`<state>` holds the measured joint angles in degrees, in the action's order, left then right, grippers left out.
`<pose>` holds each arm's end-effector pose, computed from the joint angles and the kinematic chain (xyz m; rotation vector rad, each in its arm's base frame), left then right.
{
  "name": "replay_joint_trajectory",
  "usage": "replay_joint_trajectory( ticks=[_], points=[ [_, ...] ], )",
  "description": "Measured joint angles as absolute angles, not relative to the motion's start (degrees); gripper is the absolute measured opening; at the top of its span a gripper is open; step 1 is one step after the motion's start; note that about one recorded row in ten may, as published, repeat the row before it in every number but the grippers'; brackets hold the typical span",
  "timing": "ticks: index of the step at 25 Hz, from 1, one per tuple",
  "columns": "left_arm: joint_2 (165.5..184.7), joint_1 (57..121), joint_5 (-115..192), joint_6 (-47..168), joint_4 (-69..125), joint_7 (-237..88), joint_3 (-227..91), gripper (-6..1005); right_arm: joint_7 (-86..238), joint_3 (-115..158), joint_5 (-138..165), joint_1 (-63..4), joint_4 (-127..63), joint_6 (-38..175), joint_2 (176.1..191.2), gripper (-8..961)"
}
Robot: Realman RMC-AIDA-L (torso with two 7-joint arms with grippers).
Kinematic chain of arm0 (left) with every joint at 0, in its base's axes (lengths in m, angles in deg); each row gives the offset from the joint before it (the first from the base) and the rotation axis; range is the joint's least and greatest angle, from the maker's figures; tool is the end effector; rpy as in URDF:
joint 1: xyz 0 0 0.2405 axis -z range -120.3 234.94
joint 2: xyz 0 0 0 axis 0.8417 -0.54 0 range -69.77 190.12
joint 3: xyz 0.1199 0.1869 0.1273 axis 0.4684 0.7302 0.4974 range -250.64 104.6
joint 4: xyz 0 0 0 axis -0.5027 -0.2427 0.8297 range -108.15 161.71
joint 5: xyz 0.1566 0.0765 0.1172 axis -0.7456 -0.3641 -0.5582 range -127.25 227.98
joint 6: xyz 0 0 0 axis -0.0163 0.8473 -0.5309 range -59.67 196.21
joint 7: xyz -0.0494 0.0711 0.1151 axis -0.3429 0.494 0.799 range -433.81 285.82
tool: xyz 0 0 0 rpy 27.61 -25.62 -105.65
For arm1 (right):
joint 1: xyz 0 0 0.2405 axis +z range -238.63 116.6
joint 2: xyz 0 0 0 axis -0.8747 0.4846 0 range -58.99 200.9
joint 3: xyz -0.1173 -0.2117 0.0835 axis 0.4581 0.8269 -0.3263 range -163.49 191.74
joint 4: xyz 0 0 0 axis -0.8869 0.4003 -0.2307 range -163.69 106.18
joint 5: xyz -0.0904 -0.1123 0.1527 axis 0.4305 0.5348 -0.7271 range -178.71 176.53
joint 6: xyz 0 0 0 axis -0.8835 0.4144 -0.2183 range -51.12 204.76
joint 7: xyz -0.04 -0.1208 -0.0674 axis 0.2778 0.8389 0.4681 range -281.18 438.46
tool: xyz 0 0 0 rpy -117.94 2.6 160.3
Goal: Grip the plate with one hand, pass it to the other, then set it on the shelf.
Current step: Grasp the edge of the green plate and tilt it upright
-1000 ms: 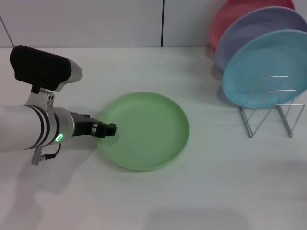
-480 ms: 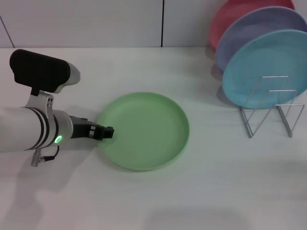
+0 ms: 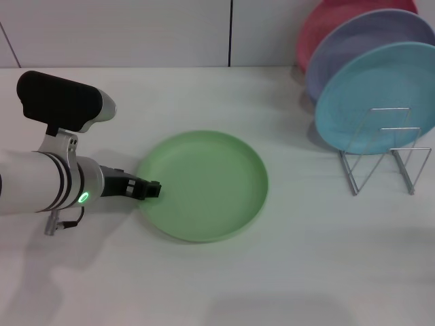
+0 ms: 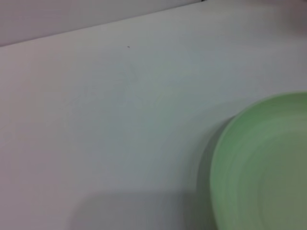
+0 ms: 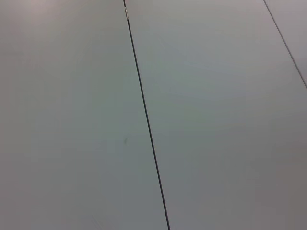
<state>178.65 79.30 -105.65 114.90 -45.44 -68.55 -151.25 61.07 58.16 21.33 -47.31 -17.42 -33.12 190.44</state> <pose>-0.2235 0.3606 -0.0542 -2.1699 -1.0331 0.1337 0.3611 0.1914 0.0505 -1.0931 0.4018 0.9338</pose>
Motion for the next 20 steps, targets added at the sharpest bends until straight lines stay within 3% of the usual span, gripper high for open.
replay_joint_trajectory(
  ticks=[12,20],
  points=[
    [178.58,80.31,-105.73,117.14,-45.14,-69.21,-151.56,639,61.06,58.16,21.66,-47.31,-17.64,-33.78,190.46,800],
    [178.56,80.9,-105.72,117.36,-45.4,-69.04,-151.73,286,61.07,58.16,21.8,-47.31,-17.52,-34.63,190.41,799]
  ],
)
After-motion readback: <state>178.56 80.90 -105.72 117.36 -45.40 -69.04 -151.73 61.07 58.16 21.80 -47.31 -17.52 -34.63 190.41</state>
